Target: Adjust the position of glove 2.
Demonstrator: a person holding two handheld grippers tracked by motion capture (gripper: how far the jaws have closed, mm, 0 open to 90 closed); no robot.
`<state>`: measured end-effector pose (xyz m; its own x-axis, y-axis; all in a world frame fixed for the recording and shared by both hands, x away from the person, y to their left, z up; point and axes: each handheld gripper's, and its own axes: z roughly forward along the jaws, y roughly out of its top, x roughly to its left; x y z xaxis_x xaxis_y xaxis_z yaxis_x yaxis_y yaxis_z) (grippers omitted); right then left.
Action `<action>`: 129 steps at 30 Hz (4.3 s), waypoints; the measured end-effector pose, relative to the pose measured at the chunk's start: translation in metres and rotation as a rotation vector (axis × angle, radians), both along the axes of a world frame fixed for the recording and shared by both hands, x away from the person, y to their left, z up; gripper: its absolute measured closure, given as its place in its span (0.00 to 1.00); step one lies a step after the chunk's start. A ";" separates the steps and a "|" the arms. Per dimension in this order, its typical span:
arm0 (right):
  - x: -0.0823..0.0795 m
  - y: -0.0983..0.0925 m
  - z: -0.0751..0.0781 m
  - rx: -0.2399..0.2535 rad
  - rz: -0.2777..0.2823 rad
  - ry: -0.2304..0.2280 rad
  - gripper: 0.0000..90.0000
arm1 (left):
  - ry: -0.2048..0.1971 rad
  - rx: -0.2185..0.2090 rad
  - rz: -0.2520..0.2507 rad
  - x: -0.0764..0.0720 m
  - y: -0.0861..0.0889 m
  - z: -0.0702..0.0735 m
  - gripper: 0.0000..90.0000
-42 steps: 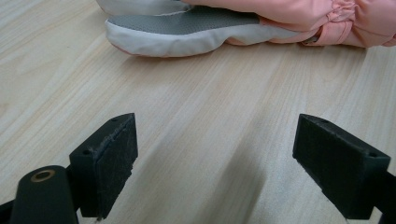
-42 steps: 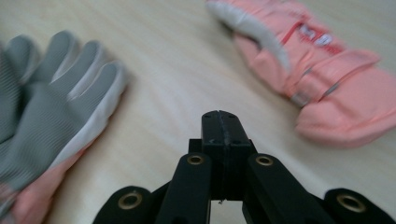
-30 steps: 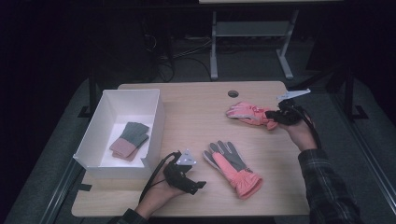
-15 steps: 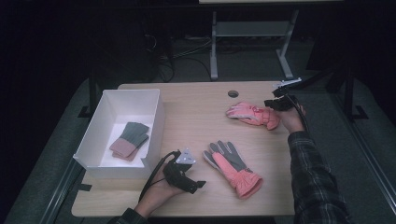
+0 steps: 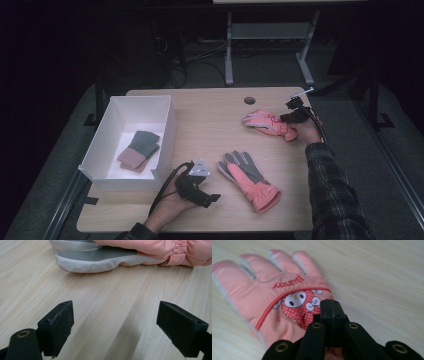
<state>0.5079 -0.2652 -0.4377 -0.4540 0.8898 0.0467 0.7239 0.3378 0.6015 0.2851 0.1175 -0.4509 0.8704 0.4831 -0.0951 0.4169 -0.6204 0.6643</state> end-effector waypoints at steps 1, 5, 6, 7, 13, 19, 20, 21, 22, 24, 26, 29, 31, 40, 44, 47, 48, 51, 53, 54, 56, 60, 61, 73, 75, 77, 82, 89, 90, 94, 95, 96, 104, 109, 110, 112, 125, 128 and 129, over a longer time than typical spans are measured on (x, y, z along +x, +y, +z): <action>-0.002 0.002 0.001 0.003 0.017 0.012 1.00 | 0.001 -0.003 0.002 0.000 -0.001 0.000 0.16; -0.012 0.007 0.005 -0.015 0.076 0.041 1.00 | 0.001 0.005 -0.008 -0.001 -0.002 -0.001 0.15; -0.012 0.007 0.005 -0.015 0.076 0.041 1.00 | 0.001 0.005 -0.008 -0.001 -0.002 -0.001 0.15; -0.015 0.008 0.005 -0.016 0.089 0.044 1.00 | 0.001 0.008 -0.010 -0.001 -0.002 -0.001 0.15; -0.041 0.016 0.006 0.006 0.158 0.065 1.00 | 0.004 0.008 -0.007 -0.002 -0.001 0.000 0.15; -0.057 0.020 0.007 0.009 0.185 0.065 0.97 | 0.009 0.010 -0.007 -0.001 -0.002 -0.001 0.15; -0.057 0.020 0.007 0.009 0.185 0.065 0.97 | 0.009 0.010 -0.007 -0.001 -0.002 -0.001 0.15; -0.057 0.020 0.009 0.012 0.175 0.065 0.92 | 0.008 0.011 -0.006 -0.001 -0.002 -0.001 0.15; -0.057 0.018 0.015 0.022 0.168 0.067 0.84 | 0.008 0.009 -0.003 -0.001 -0.002 -0.001 0.15; -0.054 0.018 0.020 0.041 0.167 0.099 0.76 | 0.006 0.010 0.000 -0.001 -0.002 0.000 0.15; -0.053 0.019 0.022 0.041 0.169 0.100 0.75 | 0.008 0.007 0.003 -0.001 -0.001 -0.001 0.15; -0.049 0.023 0.022 0.035 0.192 0.108 0.68 | 0.007 0.012 0.003 0.000 0.000 0.000 0.16; -0.047 0.023 0.019 0.036 0.200 0.109 0.68 | 0.008 0.011 0.005 0.000 0.000 0.000 0.16; -0.039 0.030 -0.007 0.041 0.207 0.170 0.73 | 0.016 0.019 0.001 0.001 0.000 -0.001 0.15; -0.041 0.032 -0.007 0.022 0.213 0.161 0.90 | 0.016 0.020 0.003 0.001 0.000 -0.001 0.16; -0.045 0.031 -0.007 0.019 0.214 0.118 0.97 | 0.015 0.022 0.000 0.001 0.000 -0.001 0.15; -0.047 0.030 -0.008 0.035 0.210 0.109 0.97 | 0.016 0.016 0.005 0.000 0.000 -0.002 0.15; -0.051 0.022 -0.007 0.090 0.194 0.087 0.99 | 0.016 0.016 0.003 0.000 0.000 -0.001 0.15; -0.052 0.018 -0.003 0.116 0.190 0.076 0.99 | 0.016 0.019 0.003 0.001 0.001 -0.002 0.15; -0.052 0.018 -0.003 0.116 0.190 0.076 0.99 | 0.016 0.019 0.003 0.001 0.001 -0.002 0.15; -0.055 0.014 0.002 0.137 0.185 0.062 0.99 | 0.016 0.020 0.004 0.001 0.001 -0.002 0.15; -0.059 0.010 0.009 0.152 0.176 0.045 0.99 | 0.017 0.017 0.012 0.001 0.000 -0.002 0.15; -0.062 0.008 0.011 0.157 0.172 0.038 0.99 | 0.016 0.017 0.010 0.001 0.001 -0.002 0.15; -0.108 -0.011 0.052 0.194 0.150 -0.009 0.99 | 0.012 0.016 0.015 0.001 0.000 -0.003 0.15; -0.117 -0.013 0.057 0.200 0.152 -0.005 0.99 | 0.011 0.018 0.015 0.001 0.001 -0.002 0.15; -0.126 -0.016 0.062 0.211 0.151 0.001 0.99 | 0.011 0.019 0.015 0.001 0.001 -0.002 0.15; -0.142 -0.018 0.072 0.238 0.161 -0.002 0.99 | 0.008 0.025 0.012 0.001 0.001 -0.002 0.15; -0.171 -0.004 0.086 0.254 0.214 0.008 0.99 | 0.004 0.025 0.014 0.002 0.002 -0.001 0.15; -0.173 -0.001 0.087 0.255 0.226 0.006 0.99 | 0.002 0.023 0.015 0.002 0.002 -0.001 0.15; -0.181 0.008 0.090 0.258 0.247 0.016 0.99 | 0.003 0.020 0.017 0.002 0.002 -0.002 0.15; -0.184 0.014 0.091 0.262 0.261 0.017 0.99 | 0.003 0.019 0.020 0.001 0.002 -0.002 0.15; -0.184 0.014 0.091 0.262 0.261 0.017 0.99 | 0.003 0.019 0.020 0.001 0.002 -0.002 0.15; -0.197 0.040 0.093 0.266 0.323 0.047 0.99 | 0.013 0.020 0.021 0.001 0.002 -0.002 0.15; -0.201 0.054 0.088 0.260 0.357 0.075 0.99 | 0.010 0.023 0.020 0.001 0.002 -0.001 0.15; -0.202 0.057 0.087 0.257 0.364 0.077 0.99 | 0.011 0.025 0.019 0.001 0.002 -0.001 0.15; -0.203 0.061 0.085 0.257 0.373 0.085 0.99 | 0.013 0.026 0.018 0.001 0.002 -0.002 0.15; -0.199 0.080 0.066 0.237 0.390 0.132 0.99 | 0.014 0.034 0.015 0.001 0.000 -0.003 0.15; -0.198 0.084 0.060 0.227 0.382 0.148 0.99 | 0.015 0.035 0.015 0.001 0.000 -0.003 0.15; -0.197 0.085 0.058 0.225 0.386 0.149 0.99 | 0.013 0.036 0.015 0.001 0.000 -0.003 0.15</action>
<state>0.3108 -0.1803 -0.3798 -0.7233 0.6178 0.3084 0.6550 0.4725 0.5897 0.2860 0.1178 -0.4538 0.8617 0.4994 -0.0892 0.4351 -0.6372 0.6362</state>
